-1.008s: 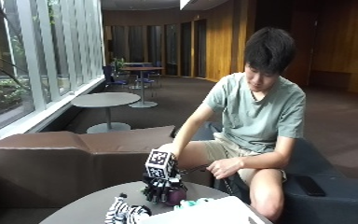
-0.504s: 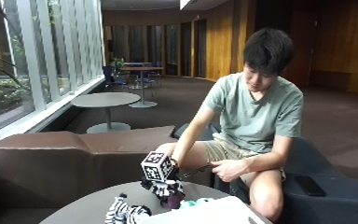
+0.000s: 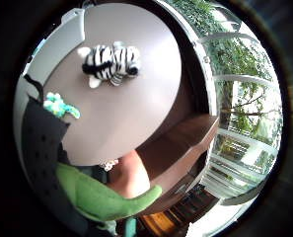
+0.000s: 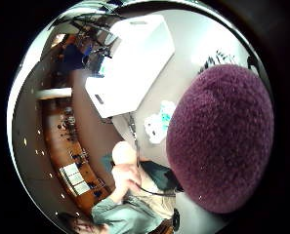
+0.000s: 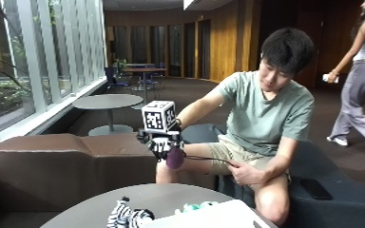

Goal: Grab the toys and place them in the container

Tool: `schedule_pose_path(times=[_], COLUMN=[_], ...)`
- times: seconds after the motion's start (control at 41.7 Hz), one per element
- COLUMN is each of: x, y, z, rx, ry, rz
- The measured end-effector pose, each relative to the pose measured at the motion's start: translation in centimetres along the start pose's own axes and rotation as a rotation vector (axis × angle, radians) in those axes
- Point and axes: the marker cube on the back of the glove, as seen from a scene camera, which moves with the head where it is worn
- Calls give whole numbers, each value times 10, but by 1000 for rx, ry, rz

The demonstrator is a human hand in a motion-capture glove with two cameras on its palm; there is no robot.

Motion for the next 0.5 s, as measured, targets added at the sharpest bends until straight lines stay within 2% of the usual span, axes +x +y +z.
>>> schedule_pose_path(times=[0.12, 0.288, 0.504], x=[-17, -62, -172], y=[-1, -14, -69], z=[-61, -115, -143], rx=[80, 163, 210], ry=[13, 52, 105], rz=[-18, -78, -104])
